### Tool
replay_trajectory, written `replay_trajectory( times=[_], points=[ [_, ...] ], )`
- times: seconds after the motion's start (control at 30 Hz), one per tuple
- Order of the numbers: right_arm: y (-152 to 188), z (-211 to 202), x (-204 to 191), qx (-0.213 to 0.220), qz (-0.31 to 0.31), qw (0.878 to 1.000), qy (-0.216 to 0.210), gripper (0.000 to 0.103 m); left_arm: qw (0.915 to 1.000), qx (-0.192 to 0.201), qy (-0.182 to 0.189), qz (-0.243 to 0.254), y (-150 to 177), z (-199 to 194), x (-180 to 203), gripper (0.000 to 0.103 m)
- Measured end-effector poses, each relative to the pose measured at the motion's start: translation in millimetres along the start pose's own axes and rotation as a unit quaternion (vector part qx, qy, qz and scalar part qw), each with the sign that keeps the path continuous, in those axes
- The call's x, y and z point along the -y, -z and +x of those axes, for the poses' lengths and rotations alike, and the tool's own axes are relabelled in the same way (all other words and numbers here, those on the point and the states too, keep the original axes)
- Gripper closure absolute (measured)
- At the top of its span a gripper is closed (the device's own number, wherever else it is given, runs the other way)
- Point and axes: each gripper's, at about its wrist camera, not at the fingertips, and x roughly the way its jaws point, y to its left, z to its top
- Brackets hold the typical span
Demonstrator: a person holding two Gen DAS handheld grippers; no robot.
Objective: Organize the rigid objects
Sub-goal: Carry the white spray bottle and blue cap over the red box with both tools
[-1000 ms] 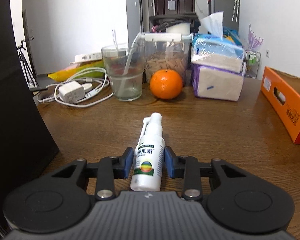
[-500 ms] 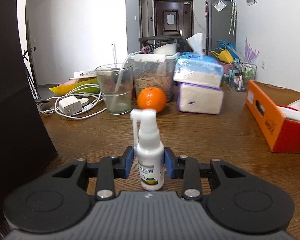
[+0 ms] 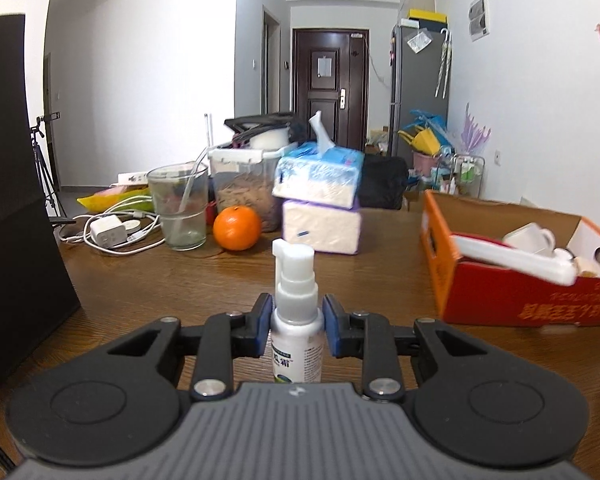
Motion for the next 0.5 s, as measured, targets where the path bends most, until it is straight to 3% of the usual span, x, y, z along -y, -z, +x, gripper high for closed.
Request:
replay_trajectory(
  times=[0.5],
  points=[
    [-0.8,-19.0,-17.2,0.023,-0.003,0.998,-0.062,0.05,0.9981,0.04,0.045,-0.011,-1.7,-45.4,65.1,0.075]
  ],
)
